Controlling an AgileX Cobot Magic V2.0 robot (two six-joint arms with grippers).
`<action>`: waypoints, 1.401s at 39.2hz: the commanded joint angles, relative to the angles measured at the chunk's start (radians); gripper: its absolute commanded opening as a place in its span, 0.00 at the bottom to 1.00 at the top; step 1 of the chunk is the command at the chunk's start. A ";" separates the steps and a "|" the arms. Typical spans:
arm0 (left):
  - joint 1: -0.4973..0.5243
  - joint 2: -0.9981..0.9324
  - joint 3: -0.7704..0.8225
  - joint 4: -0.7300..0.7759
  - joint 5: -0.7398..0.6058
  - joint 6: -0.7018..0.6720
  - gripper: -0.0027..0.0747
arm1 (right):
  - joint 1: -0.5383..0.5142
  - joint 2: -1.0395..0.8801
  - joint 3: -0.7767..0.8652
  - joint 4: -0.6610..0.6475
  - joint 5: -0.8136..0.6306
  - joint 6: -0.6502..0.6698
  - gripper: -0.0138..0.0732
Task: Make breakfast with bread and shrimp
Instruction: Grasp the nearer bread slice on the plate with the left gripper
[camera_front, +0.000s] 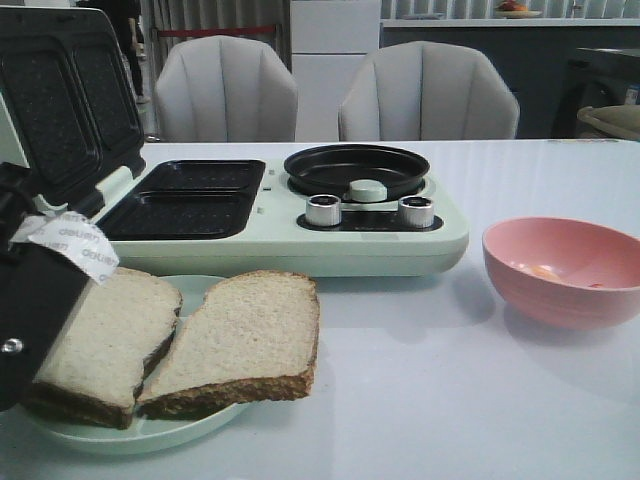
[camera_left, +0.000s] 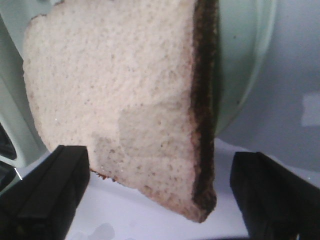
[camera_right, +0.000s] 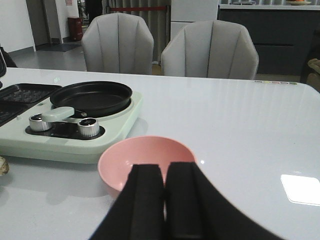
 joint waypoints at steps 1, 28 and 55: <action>0.017 0.004 -0.028 0.030 0.009 -0.012 0.83 | -0.005 -0.021 -0.016 -0.006 -0.077 -0.008 0.36; 0.044 0.020 -0.031 0.093 0.037 -0.012 0.18 | -0.005 -0.021 -0.016 -0.006 -0.077 -0.008 0.36; -0.004 -0.245 -0.221 0.007 0.095 -0.012 0.18 | -0.005 -0.021 -0.016 -0.006 -0.077 -0.008 0.36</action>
